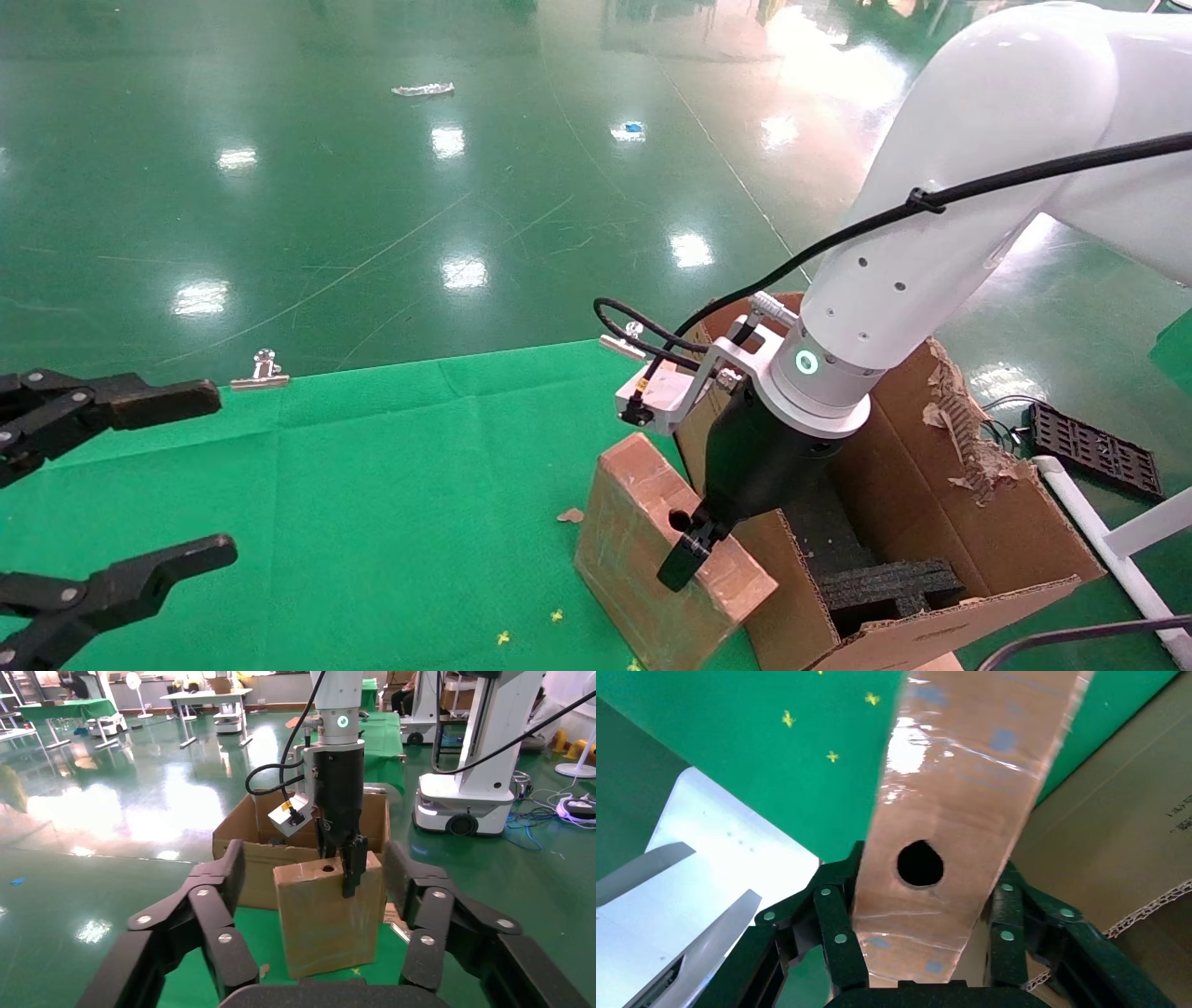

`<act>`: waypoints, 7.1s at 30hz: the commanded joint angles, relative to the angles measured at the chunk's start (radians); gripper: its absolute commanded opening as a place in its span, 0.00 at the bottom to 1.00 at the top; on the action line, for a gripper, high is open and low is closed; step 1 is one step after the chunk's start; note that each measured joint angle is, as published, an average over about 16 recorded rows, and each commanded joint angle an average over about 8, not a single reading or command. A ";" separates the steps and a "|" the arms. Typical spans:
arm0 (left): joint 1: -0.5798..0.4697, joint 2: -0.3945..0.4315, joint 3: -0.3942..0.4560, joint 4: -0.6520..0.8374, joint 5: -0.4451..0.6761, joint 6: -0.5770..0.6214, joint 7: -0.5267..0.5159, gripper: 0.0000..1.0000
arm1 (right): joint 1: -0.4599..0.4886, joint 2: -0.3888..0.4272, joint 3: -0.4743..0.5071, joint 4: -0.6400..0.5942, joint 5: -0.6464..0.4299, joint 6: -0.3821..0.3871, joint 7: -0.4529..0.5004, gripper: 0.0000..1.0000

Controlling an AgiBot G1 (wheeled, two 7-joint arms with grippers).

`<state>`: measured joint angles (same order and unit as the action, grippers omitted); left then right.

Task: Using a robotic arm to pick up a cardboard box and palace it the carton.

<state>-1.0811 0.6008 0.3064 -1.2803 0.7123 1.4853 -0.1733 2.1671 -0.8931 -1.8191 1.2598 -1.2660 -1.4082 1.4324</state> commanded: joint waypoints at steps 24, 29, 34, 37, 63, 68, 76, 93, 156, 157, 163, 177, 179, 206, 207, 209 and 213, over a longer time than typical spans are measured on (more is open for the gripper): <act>0.000 0.000 0.001 0.000 -0.001 0.000 0.001 0.00 | 0.300 0.361 0.187 -0.203 -0.058 0.086 -0.316 0.00; 0.000 -0.001 0.001 0.000 -0.001 -0.001 0.001 0.00 | 0.327 0.390 0.153 -0.288 -0.144 0.030 -0.287 0.00; 0.000 -0.001 0.002 0.000 -0.001 -0.001 0.001 0.53 | 0.301 0.397 0.118 -0.365 -0.185 0.000 -0.254 0.00; 0.000 -0.001 0.002 0.000 -0.001 -0.001 0.001 0.91 | 0.266 0.390 0.099 -0.412 -0.192 -0.004 -0.241 0.00; -0.001 -0.001 0.003 0.000 -0.002 -0.001 0.001 1.00 | -0.014 0.243 0.021 -0.783 -0.179 0.029 -0.304 0.00; -0.001 -0.001 0.003 0.000 -0.002 -0.001 0.001 1.00 | -0.083 0.212 0.024 -0.835 -0.159 0.062 -0.320 0.00; -0.001 -0.001 0.003 0.000 -0.002 -0.001 0.002 1.00 | -0.207 0.155 0.032 -0.918 -0.122 0.126 -0.346 0.00; -0.001 -0.002 0.004 0.000 -0.003 -0.002 0.002 1.00 | -0.435 0.112 0.095 -1.039 -0.010 0.316 -0.487 0.29; -0.001 -0.003 0.006 0.001 -0.004 -0.003 0.003 1.00 | -0.068 0.371 0.291 -0.673 0.148 0.182 -0.868 1.00; -0.001 -0.003 0.006 0.001 -0.004 -0.003 0.003 1.00 | -0.085 0.370 0.312 -0.661 0.155 0.178 -0.875 1.00; -0.002 -0.003 0.007 0.001 -0.004 -0.003 0.004 1.00 | -0.195 0.360 0.446 -0.587 0.196 0.149 -0.915 1.00; -0.002 -0.003 0.007 0.001 -0.005 -0.003 0.004 1.00 | -0.454 0.337 0.762 -0.410 0.294 0.081 -1.010 1.00; -0.002 -0.003 0.007 0.001 -0.005 -0.003 0.004 1.00 | -0.492 0.334 0.808 -0.385 0.308 0.071 -1.024 1.00; -0.002 -0.003 0.008 0.001 -0.006 -0.003 0.004 1.00 | -0.990 0.291 1.414 -0.046 0.496 -0.060 -1.207 1.00; -0.002 -0.003 0.008 0.001 -0.006 -0.003 0.004 1.00 | -1.007 0.289 1.436 -0.034 0.503 -0.065 -1.213 1.00; -0.002 -0.003 0.008 0.001 -0.006 -0.003 0.004 1.00 | -1.040 0.286 1.476 -0.011 0.516 -0.074 -1.225 1.00; -0.002 -0.003 0.009 0.001 -0.006 -0.003 0.005 1.00 | -1.093 0.282 1.540 0.024 0.535 -0.087 -1.244 1.00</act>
<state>-1.0832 0.5975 0.3149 -1.2791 0.7065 1.4819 -0.1687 1.0874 -0.6099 -0.2952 1.2747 -0.7352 -1.4922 0.1940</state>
